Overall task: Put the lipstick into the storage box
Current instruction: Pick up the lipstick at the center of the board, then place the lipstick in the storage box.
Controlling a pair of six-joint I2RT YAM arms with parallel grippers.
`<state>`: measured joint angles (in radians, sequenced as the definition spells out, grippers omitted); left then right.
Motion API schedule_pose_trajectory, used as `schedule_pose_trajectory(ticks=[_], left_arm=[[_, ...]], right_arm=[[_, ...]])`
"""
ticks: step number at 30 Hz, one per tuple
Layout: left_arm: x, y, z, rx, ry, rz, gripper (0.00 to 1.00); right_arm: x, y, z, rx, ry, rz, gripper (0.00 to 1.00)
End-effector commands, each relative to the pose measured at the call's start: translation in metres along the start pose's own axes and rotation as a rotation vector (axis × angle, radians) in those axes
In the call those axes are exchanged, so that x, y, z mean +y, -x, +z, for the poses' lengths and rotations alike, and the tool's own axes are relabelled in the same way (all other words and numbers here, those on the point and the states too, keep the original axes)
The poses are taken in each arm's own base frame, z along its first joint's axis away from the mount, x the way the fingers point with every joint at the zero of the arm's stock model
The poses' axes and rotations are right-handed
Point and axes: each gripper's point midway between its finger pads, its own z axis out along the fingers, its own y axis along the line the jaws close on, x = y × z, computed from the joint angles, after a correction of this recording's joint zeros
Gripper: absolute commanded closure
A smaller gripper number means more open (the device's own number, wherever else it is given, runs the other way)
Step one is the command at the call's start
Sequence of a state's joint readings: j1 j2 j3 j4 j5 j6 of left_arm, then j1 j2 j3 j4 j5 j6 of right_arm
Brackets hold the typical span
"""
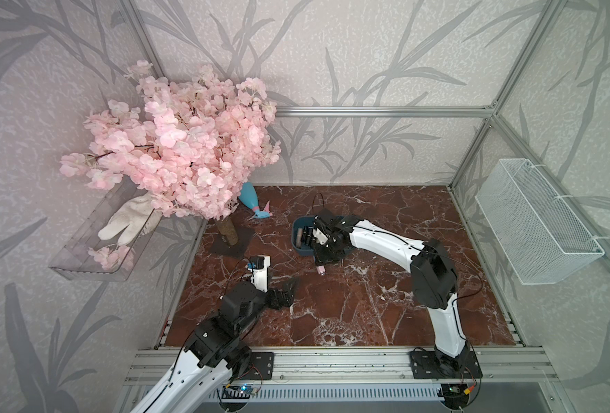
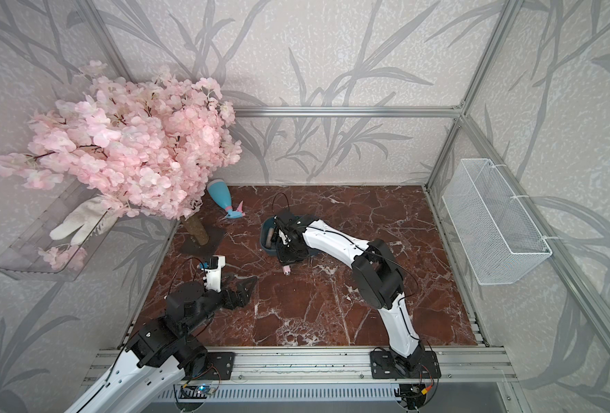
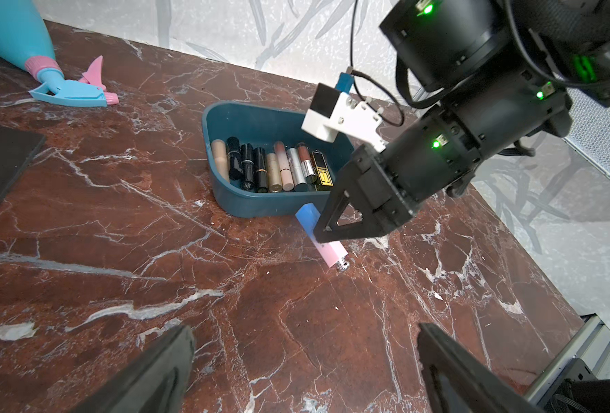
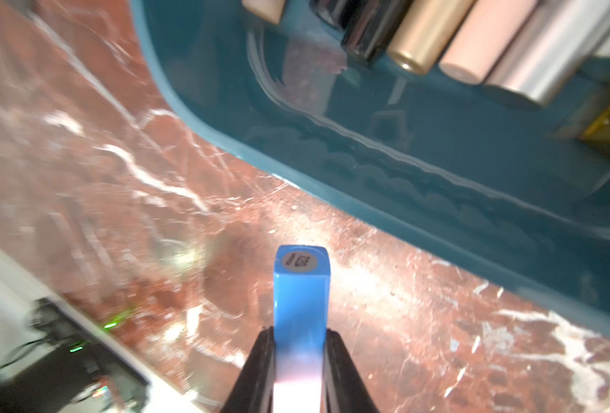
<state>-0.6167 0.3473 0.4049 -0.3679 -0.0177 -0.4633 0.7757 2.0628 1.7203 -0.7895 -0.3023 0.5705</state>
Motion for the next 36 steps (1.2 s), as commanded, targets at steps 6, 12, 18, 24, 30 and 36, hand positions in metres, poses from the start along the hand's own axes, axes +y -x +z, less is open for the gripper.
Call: schedule_pose_trajectory(ticks=[6, 12, 18, 24, 30, 36], left_arm=[[-0.012, 0.031, -0.006, -0.063, -0.019, -0.011, 0.00], [-0.028, 0.052, 0.001, -0.077, -0.050, -0.001, 0.00], [-0.039, 0.065, 0.010, -0.071, -0.069, 0.017, 0.00], [-0.040, 0.076, 0.017, -0.048, -0.034, 0.012, 0.00], [-0.047, 0.079, 0.029, 0.035, -0.025, 0.043, 0.00], [-0.052, 0.076, 0.040, 0.177, -0.007, 0.137, 0.00]], right_arm=[[0.028, 0.037, -0.066, -0.125, 0.351, 0.182, 0.79], [0.017, 0.061, -0.099, -0.195, 0.425, 0.232, 0.79], [-0.025, 0.083, -0.106, -0.224, 0.291, 0.251, 0.79], [-0.065, 0.098, -0.100, -0.214, 0.015, 0.207, 0.79], [-0.090, 0.109, -0.100, -0.177, -0.195, 0.146, 0.79], [-0.098, 0.113, -0.090, -0.142, -0.320, 0.095, 0.79]])
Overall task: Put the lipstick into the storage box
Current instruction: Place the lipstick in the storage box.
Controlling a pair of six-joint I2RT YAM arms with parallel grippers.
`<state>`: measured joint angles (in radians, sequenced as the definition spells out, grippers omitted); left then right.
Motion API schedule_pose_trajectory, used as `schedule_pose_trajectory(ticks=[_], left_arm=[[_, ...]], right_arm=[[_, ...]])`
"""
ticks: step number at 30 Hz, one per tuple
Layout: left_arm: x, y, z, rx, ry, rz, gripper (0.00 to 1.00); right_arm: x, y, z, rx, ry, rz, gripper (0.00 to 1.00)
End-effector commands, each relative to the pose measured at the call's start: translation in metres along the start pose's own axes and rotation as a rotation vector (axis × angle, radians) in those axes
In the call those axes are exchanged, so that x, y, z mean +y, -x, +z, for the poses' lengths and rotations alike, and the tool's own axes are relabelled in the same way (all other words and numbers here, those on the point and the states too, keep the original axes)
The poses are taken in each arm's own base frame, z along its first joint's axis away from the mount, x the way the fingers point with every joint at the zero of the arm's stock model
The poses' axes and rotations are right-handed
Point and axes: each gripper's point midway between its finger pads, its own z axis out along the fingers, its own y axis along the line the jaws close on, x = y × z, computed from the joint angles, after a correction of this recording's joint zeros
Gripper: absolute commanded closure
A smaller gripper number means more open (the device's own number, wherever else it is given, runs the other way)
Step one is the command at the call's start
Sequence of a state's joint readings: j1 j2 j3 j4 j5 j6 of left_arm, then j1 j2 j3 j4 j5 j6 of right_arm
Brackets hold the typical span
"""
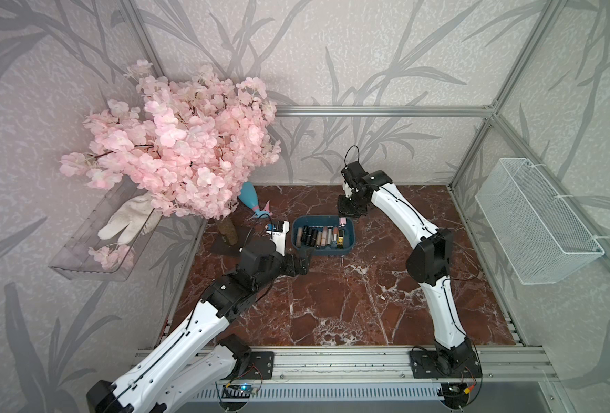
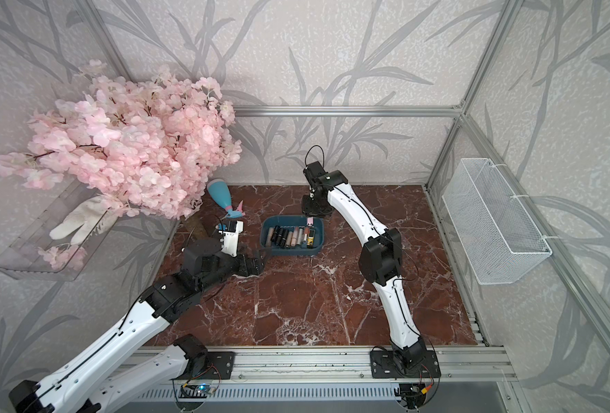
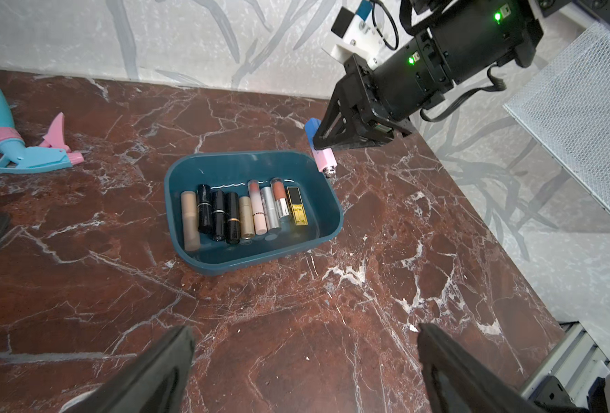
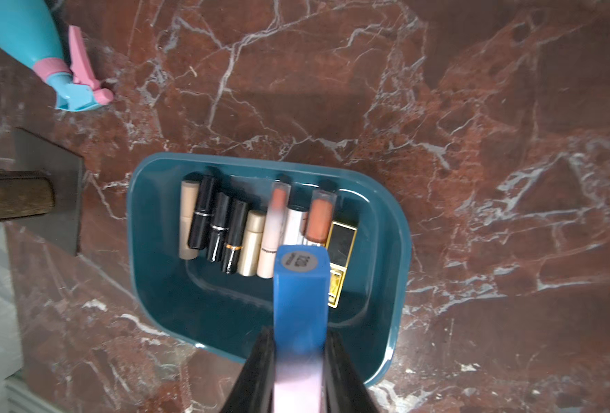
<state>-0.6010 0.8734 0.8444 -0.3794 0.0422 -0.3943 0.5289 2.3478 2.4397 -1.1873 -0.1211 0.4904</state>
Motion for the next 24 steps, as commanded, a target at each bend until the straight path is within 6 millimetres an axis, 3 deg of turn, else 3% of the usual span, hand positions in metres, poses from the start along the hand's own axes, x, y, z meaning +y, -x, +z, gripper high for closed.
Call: schedule_pose_trajectory(ticks=[1, 11, 24], left_arm=[[-0.004, -0.003, 0.000, 0.092, -0.005, 0.088, 0.00], [-0.004, -0.004, 0.001, 0.113, -0.017, 0.118, 0.00], [-0.003, -0.016, -0.006, 0.119, -0.044, 0.086, 0.00]], right_arm=[[-0.015, -0.017, -0.003, 0.057, -0.144, -0.077, 0.79], [-0.023, -0.038, 0.024, 0.130, -0.286, -0.136, 0.79], [-0.040, -0.046, 0.052, 0.145, -0.403, -0.107, 0.79]])
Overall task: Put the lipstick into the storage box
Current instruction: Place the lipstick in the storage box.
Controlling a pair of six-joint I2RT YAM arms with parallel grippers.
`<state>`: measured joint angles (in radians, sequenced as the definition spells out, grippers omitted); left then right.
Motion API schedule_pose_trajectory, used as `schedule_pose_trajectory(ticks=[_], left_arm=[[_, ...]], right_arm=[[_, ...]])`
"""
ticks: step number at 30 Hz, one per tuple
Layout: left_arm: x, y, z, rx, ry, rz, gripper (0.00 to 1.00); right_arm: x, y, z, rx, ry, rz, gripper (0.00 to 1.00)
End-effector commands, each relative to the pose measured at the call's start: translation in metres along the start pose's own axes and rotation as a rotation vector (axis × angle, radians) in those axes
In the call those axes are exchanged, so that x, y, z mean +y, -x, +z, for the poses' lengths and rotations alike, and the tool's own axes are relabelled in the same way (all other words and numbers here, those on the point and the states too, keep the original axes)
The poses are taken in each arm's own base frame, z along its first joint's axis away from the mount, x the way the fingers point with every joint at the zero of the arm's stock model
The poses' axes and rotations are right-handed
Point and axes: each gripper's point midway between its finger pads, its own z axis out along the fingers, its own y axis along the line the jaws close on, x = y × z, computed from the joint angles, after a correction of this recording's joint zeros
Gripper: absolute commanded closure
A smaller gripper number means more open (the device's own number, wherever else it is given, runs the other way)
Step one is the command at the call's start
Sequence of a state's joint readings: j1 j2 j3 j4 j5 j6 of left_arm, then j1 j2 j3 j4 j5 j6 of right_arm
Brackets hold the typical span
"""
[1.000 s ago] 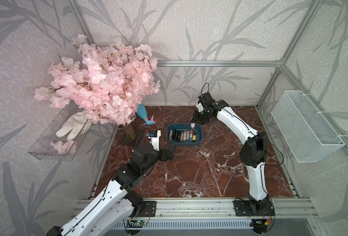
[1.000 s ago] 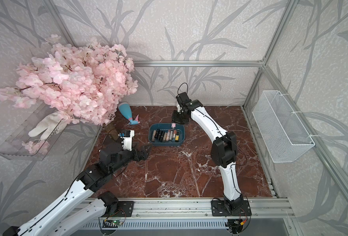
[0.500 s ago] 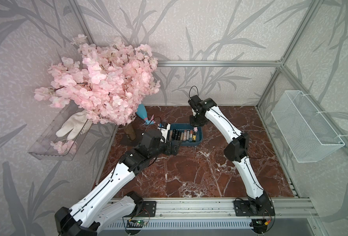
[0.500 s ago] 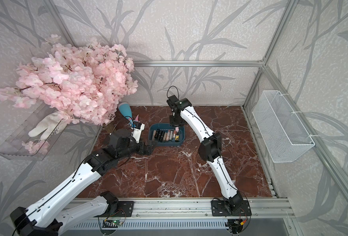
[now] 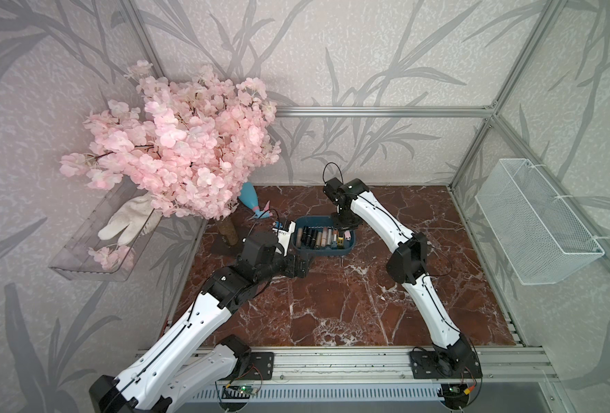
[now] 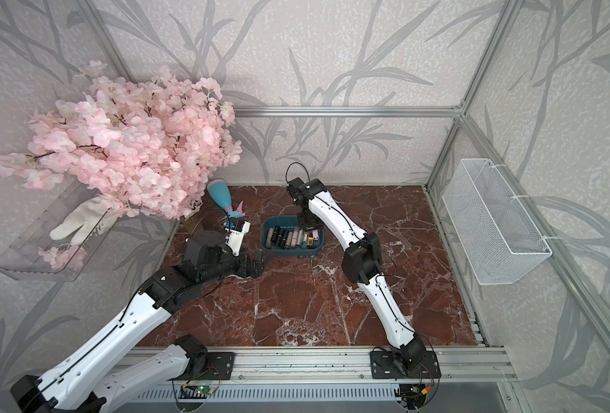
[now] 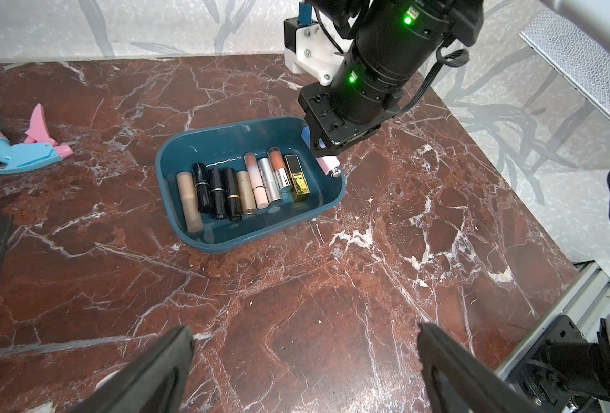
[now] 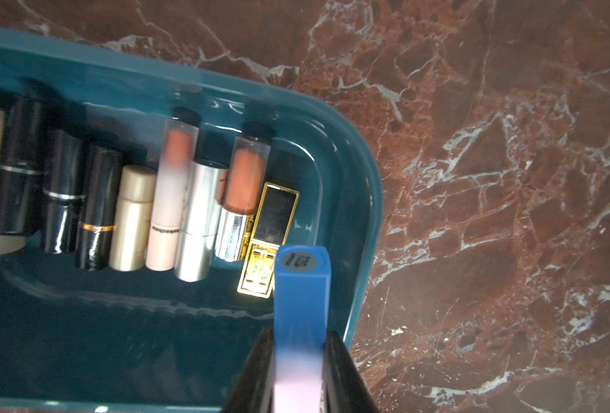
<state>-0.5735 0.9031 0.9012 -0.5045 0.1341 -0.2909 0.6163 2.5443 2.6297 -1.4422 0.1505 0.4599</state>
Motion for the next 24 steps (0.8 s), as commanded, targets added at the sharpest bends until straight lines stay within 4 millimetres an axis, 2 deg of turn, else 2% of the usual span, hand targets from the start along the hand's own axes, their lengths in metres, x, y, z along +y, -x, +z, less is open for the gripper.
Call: schedule_pose_trajectory(ticks=[1, 24], left_arm=[[-0.001, -0.003, -0.004, 0.004, -0.010, 0.008, 0.00], [0.002, 0.001, -0.010, 0.015, -0.016, 0.083, 0.00]], right_arm=[[-0.007, -0.006, 0.016, 0.032, -0.065, 0.015, 0.79], [-0.003, 0.001, 0.050, 0.013, -0.110, 0.075, 0.78]])
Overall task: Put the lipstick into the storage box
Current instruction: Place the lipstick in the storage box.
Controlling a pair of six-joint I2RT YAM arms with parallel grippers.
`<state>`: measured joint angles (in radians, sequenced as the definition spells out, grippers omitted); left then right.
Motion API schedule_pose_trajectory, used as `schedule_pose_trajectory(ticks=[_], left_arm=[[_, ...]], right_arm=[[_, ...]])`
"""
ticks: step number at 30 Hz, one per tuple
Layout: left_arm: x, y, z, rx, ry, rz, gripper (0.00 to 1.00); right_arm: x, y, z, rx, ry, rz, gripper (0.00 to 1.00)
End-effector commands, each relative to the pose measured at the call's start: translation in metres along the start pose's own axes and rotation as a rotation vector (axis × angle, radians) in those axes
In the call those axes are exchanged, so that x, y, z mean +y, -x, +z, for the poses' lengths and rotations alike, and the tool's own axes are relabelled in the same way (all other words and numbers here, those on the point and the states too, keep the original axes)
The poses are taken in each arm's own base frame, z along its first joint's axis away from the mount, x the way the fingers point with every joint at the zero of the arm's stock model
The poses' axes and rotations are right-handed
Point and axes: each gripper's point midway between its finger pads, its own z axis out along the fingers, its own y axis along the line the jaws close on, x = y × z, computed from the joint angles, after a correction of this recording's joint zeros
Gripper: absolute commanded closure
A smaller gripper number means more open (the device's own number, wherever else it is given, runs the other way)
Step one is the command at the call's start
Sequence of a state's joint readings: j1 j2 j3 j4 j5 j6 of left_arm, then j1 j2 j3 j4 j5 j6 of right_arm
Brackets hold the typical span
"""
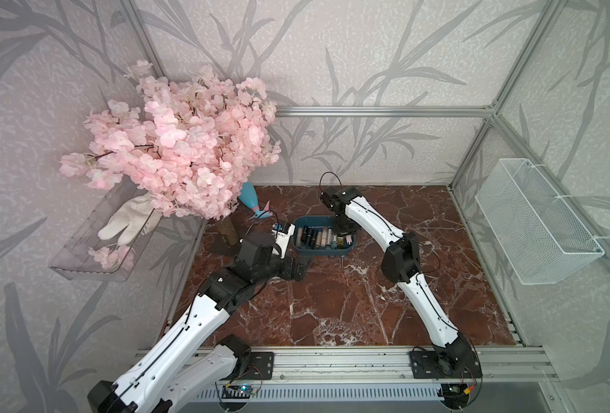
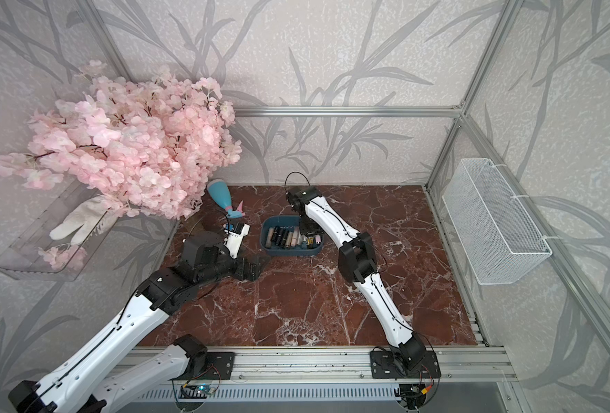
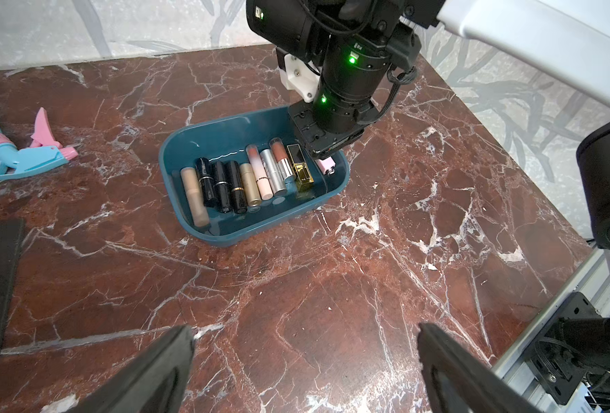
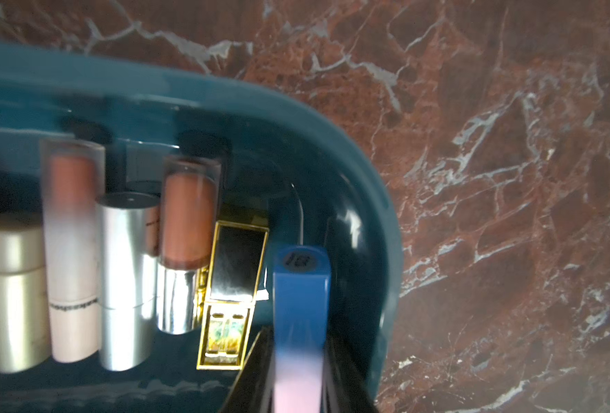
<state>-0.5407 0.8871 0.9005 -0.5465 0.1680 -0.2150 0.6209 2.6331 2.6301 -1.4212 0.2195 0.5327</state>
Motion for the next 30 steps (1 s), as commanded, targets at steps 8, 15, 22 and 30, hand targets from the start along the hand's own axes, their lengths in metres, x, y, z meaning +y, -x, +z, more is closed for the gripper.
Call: schedule_pose_trajectory(ticks=[8, 15, 22, 30], left_arm=[[-0.001, 0.009, -0.008, 0.003, -0.007, 0.049, 0.00], [-0.001, 0.008, -0.006, 0.015, -0.014, 0.044, 0.00], [-0.001, 0.008, -0.005, 0.019, -0.018, 0.035, 0.00], [0.000, 0.008, -0.003, 0.024, -0.018, 0.034, 0.00]], right_arm=[[0.004, 0.007, 0.017, -0.026, -0.023, 0.038, 0.78], [0.001, 0.009, 0.021, -0.033, -0.043, 0.053, 0.78], [-0.006, 0.011, 0.022, -0.034, -0.048, 0.110, 0.78], [-0.006, 0.011, 0.027, -0.019, -0.026, 0.165, 0.72]])
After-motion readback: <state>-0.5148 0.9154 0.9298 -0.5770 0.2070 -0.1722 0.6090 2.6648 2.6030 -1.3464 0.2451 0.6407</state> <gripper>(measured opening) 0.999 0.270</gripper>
